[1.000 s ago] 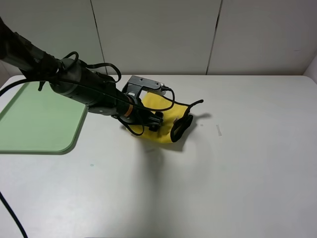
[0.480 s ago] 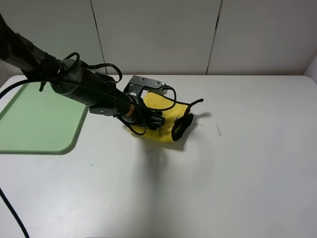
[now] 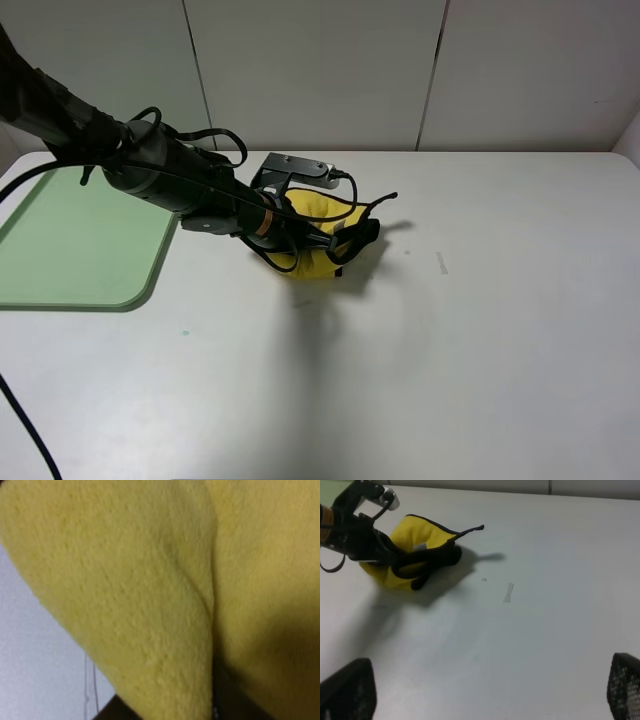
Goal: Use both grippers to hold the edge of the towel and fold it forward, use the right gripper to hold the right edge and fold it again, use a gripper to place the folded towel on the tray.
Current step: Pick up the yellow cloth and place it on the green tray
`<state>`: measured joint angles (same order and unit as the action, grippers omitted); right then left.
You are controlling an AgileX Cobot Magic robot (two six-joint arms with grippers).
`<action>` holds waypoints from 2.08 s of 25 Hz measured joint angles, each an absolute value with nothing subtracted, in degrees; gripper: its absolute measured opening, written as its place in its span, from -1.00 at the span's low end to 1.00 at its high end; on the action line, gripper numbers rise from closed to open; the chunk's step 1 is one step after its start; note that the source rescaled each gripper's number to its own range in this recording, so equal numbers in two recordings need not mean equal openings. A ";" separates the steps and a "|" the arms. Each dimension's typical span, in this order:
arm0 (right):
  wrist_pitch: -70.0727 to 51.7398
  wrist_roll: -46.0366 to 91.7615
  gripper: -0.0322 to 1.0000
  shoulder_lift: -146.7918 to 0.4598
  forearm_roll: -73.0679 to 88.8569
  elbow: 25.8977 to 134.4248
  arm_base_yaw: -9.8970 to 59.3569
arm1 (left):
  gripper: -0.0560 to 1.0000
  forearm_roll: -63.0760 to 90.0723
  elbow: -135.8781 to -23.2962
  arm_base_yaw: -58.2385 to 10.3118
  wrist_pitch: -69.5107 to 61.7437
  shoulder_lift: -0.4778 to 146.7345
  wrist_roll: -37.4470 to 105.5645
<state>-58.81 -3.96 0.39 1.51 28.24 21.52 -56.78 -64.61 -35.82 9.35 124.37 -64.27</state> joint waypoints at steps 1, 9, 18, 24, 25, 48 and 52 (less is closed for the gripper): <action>-58.81 -3.96 1.00 0.39 1.51 28.24 21.52 | -0.58 -56.78 -64.61 -35.82 9.42 124.37 -64.27; -58.81 -3.96 1.00 0.39 1.51 28.24 21.52 | -0.58 -56.78 -64.61 -35.82 8.58 124.37 -64.27; -58.81 -3.96 1.00 0.39 1.51 28.24 21.52 | -0.58 -56.78 -64.49 -36.02 -2.34 121.02 -63.48; -58.81 -3.96 1.00 0.39 1.51 28.24 21.52 | -0.59 -56.79 -63.18 -33.92 -6.83 116.68 -61.63; -58.81 -3.96 1.00 0.39 1.51 28.24 21.52 | -0.59 -56.79 -62.72 -33.27 -7.07 115.88 -61.39; -58.81 -3.96 1.00 0.39 1.51 28.24 21.52 | -0.59 -56.78 -57.49 -13.91 -12.31 112.02 -50.07; -58.81 -3.96 1.00 0.39 1.51 28.24 21.52 | -0.59 -56.78 -57.49 -11.97 -13.79 111.95 -48.94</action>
<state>-58.81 -3.96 0.39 1.51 28.24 21.52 -56.78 -57.49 -11.97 -13.79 111.95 -48.94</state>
